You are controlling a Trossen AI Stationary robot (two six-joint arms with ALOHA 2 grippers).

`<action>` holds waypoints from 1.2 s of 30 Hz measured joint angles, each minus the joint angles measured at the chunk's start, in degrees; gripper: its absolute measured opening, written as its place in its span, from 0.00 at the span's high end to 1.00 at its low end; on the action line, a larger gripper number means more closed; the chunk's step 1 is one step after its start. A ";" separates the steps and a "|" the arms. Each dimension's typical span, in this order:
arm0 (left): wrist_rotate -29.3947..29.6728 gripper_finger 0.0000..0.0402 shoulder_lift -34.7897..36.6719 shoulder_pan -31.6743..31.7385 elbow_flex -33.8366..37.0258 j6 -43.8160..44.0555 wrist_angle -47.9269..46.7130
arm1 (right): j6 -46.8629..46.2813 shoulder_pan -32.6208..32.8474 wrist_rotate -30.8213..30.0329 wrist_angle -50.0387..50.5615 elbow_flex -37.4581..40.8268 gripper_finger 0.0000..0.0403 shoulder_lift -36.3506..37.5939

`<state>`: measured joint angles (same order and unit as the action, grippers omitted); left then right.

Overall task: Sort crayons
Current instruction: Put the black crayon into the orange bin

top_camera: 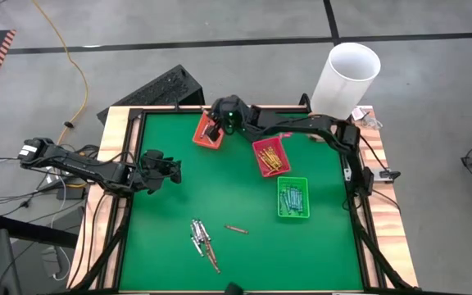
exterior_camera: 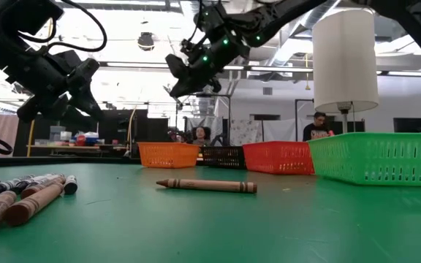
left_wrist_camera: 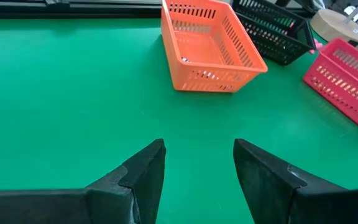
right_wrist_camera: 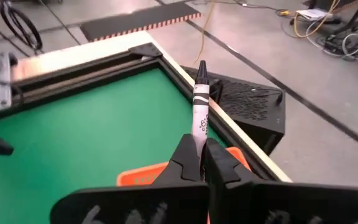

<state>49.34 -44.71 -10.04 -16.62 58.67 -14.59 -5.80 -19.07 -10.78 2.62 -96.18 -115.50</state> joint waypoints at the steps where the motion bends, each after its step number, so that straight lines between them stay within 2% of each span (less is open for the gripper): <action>1: 0.00 0.55 0.00 0.00 0.00 0.00 0.02 | -0.72 -0.38 0.81 -0.92 0.60 1.00 0.00; 8: 0.07 0.55 0.02 0.00 0.00 -0.59 0.02 | -4.35 -1.76 2.51 -4.55 2.63 1.00 -2.26; 14: 0.20 0.55 0.00 -0.01 -0.01 -0.66 0.09 | -5.89 -1.22 4.03 -9.65 2.10 1.00 -7.22; 36: 0.61 0.55 0.02 0.02 0.00 -0.92 0.08 | -13.79 -1.29 5.03 -5.04 2.32 1.00 -12.24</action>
<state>49.95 -44.69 -10.02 -16.62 57.76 -14.50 -19.59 -20.36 -5.75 -2.41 -93.86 -127.75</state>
